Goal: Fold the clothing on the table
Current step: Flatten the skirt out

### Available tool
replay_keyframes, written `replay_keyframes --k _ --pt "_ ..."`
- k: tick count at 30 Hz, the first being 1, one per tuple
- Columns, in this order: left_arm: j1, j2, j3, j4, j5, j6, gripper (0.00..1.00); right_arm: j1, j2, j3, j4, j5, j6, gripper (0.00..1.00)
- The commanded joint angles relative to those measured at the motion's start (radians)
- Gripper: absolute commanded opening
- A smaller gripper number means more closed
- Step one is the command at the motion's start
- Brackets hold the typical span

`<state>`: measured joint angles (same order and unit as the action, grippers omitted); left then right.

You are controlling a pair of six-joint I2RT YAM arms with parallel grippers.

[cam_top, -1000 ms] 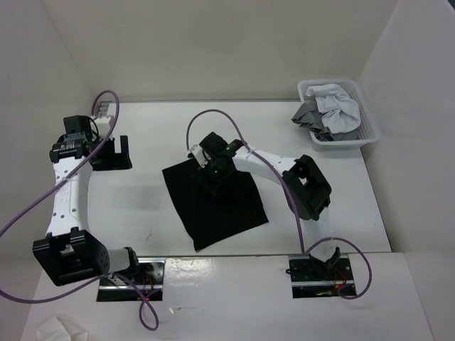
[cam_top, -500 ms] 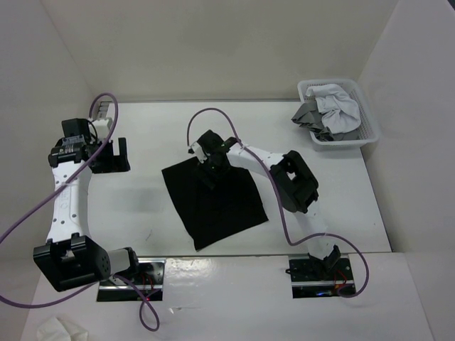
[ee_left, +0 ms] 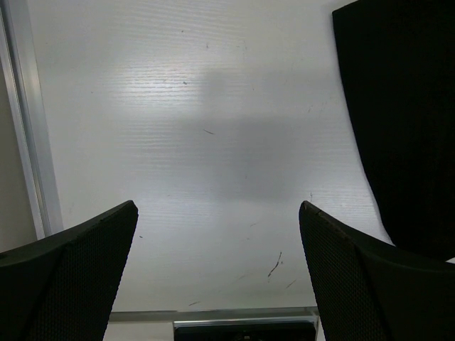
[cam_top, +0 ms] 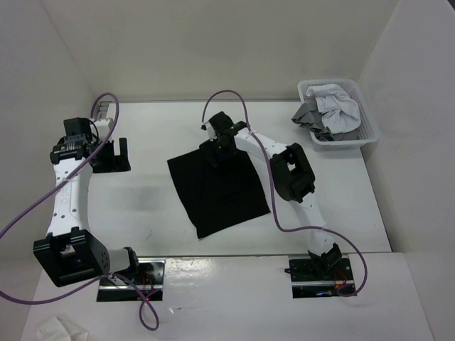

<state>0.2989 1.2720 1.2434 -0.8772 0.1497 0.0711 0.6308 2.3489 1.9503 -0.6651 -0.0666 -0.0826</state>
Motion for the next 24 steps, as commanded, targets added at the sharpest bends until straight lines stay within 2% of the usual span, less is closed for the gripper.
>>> replay_keyframes --k 1,8,19,24 --pt "0.006 0.004 0.027 0.017 -0.002 -0.011 1.0 0.001 0.038 0.045 -0.03 0.056 0.032 0.94" --pt "0.006 0.032 0.036 0.017 0.008 -0.011 1.0 -0.009 0.115 0.153 -0.073 0.142 0.075 0.94" --pt "0.006 0.05 0.054 -0.002 0.017 -0.011 1.0 -0.062 0.297 0.492 -0.199 0.273 0.175 0.96" --pt "0.006 0.05 0.064 -0.02 0.008 -0.011 1.0 -0.08 0.317 0.515 -0.217 0.306 0.211 0.97"
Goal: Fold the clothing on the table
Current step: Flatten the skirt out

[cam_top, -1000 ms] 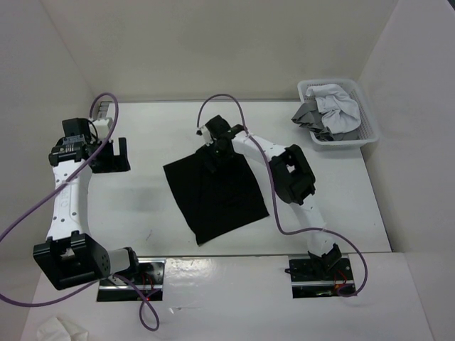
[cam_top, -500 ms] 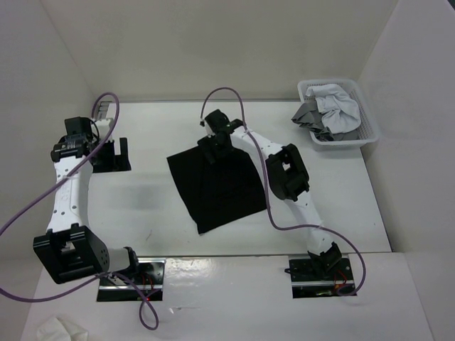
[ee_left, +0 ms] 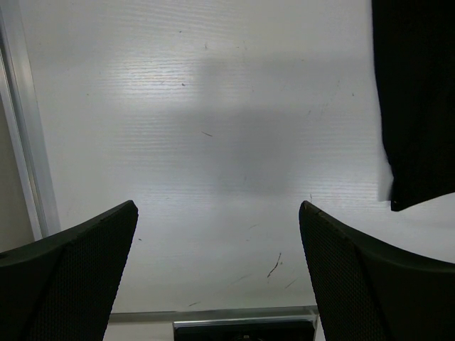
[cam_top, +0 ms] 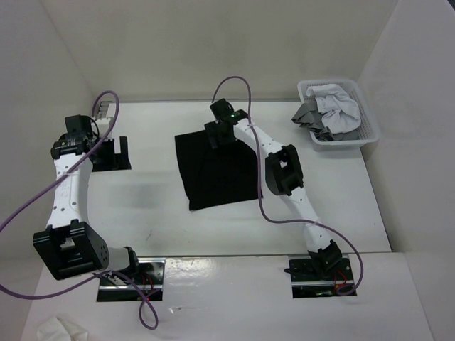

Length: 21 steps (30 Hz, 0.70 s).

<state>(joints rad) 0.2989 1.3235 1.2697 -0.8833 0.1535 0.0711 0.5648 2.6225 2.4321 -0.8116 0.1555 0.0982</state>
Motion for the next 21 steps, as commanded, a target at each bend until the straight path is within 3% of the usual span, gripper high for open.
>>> replay_keyframes --k 1,8,13,18,21 --pt "0.006 -0.001 0.037 -0.014 0.004 -0.011 1.0 -0.025 0.053 0.033 -0.07 0.073 0.031 0.97" --pt "0.006 0.02 0.059 -0.036 0.092 0.018 1.0 -0.06 -0.063 0.038 -0.081 -0.051 0.02 0.98" --pt "-0.04 0.1 0.158 -0.13 0.26 0.104 1.0 -0.111 -0.324 -0.082 -0.046 -0.166 -0.04 0.98" --pt "-0.072 0.173 0.172 -0.122 0.354 0.113 1.0 -0.152 -0.583 -0.391 0.056 -0.191 -0.155 0.98" --pt "-0.096 0.246 0.181 -0.111 0.403 0.104 1.0 -0.198 -0.66 -0.594 0.13 -0.191 -0.19 0.98"
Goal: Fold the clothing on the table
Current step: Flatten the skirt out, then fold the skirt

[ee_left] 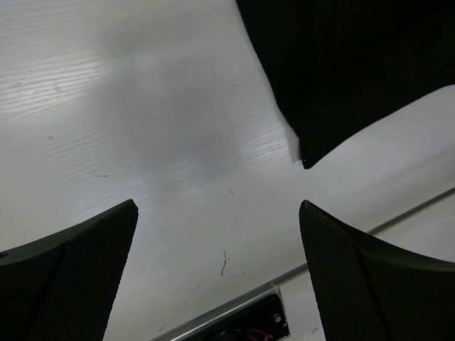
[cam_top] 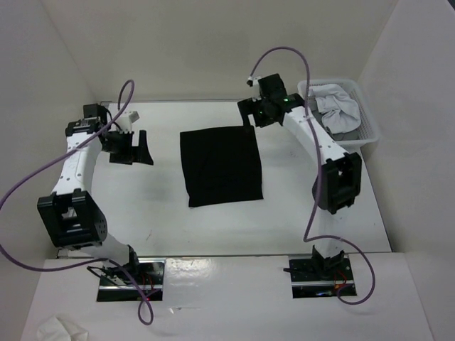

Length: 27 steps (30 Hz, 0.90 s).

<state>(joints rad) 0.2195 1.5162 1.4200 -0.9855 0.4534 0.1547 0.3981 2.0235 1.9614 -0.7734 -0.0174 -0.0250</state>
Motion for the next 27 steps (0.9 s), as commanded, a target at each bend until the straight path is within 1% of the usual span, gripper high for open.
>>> replay_keyframes --k 1,3,5,7,8,11,12,15,16,20,23,24,26,27 --pt "-0.028 0.099 0.049 0.004 0.122 0.02 1.0 -0.045 -0.062 -0.194 0.104 -0.018 -0.079 0.98" --pt "-0.038 0.178 0.075 0.022 0.134 0.008 1.0 -0.077 -0.074 -0.243 0.126 -0.018 -0.09 0.98" --pt "-0.049 0.234 0.134 0.051 0.134 -0.029 1.0 -0.091 -0.074 -0.285 0.137 -0.018 -0.099 0.98" --pt "-0.075 0.309 0.18 0.083 0.105 -0.062 1.0 -0.091 -0.074 -0.306 0.151 -0.009 -0.108 0.98" --pt "-0.075 0.331 0.23 0.1 0.066 -0.079 1.0 -0.091 -0.063 -0.306 0.161 0.003 -0.108 0.98" --pt "-0.117 0.415 0.315 0.156 -0.007 -0.133 1.0 -0.1 -0.016 -0.265 0.151 0.004 -0.108 0.95" --pt "-0.127 0.458 0.376 0.169 -0.018 -0.142 1.0 -0.1 -0.002 -0.242 0.151 0.004 -0.108 0.95" --pt "-0.167 0.542 0.47 0.179 -0.048 -0.17 1.0 -0.1 0.056 -0.19 0.138 0.004 -0.108 0.94" --pt "-0.187 0.564 0.526 0.179 -0.058 -0.179 1.0 -0.1 0.085 -0.177 0.128 -0.006 -0.108 0.94" --pt "-0.235 0.671 0.643 0.179 -0.12 -0.188 1.0 -0.11 0.15 -0.113 0.128 -0.024 -0.108 0.93" --pt "-0.275 0.734 0.704 0.179 -0.208 -0.198 0.99 -0.11 0.2 -0.027 0.109 -0.053 -0.108 0.92" --pt "-0.284 0.749 0.717 0.179 -0.257 -0.21 0.99 -0.11 0.213 -0.01 0.109 -0.053 -0.108 0.92" --pt "-0.307 0.783 0.729 0.169 -0.289 -0.219 0.98 -0.11 0.24 0.028 0.099 -0.068 -0.108 0.91" --pt "-0.307 0.783 0.729 0.169 -0.314 -0.233 0.98 -0.11 0.269 0.072 0.085 -0.078 -0.108 0.91"
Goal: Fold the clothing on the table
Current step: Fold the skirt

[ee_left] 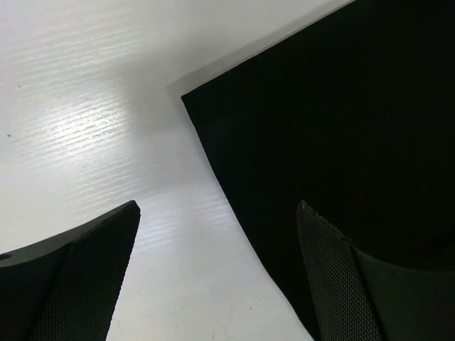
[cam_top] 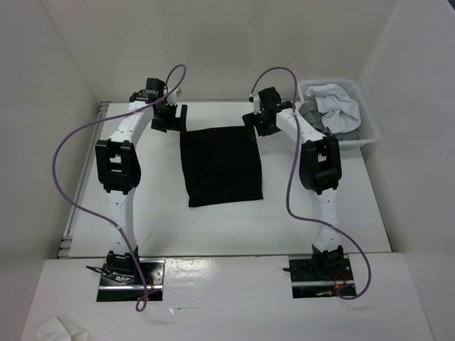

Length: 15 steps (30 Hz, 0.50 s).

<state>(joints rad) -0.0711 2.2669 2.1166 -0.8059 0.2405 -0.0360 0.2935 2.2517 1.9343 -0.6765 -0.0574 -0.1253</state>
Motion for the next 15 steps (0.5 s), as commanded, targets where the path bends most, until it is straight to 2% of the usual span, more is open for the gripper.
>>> replay_keyframes --k 1,3,13,15 --pt "-0.03 0.046 0.032 -0.01 -0.153 -0.042 0.96 -0.014 0.055 0.12 -0.012 -0.038 -0.008 0.91" --pt "-0.041 0.059 0.032 -0.01 -0.196 -0.053 0.96 -0.014 0.087 0.173 -0.023 -0.059 -0.008 0.91" --pt "-0.041 0.12 0.063 -0.001 -0.293 -0.071 0.83 -0.024 0.23 0.428 -0.094 -0.098 0.001 0.9" --pt "-0.041 0.134 0.083 -0.001 -0.302 -0.071 0.76 -0.024 0.252 0.463 -0.116 -0.098 0.001 0.9"
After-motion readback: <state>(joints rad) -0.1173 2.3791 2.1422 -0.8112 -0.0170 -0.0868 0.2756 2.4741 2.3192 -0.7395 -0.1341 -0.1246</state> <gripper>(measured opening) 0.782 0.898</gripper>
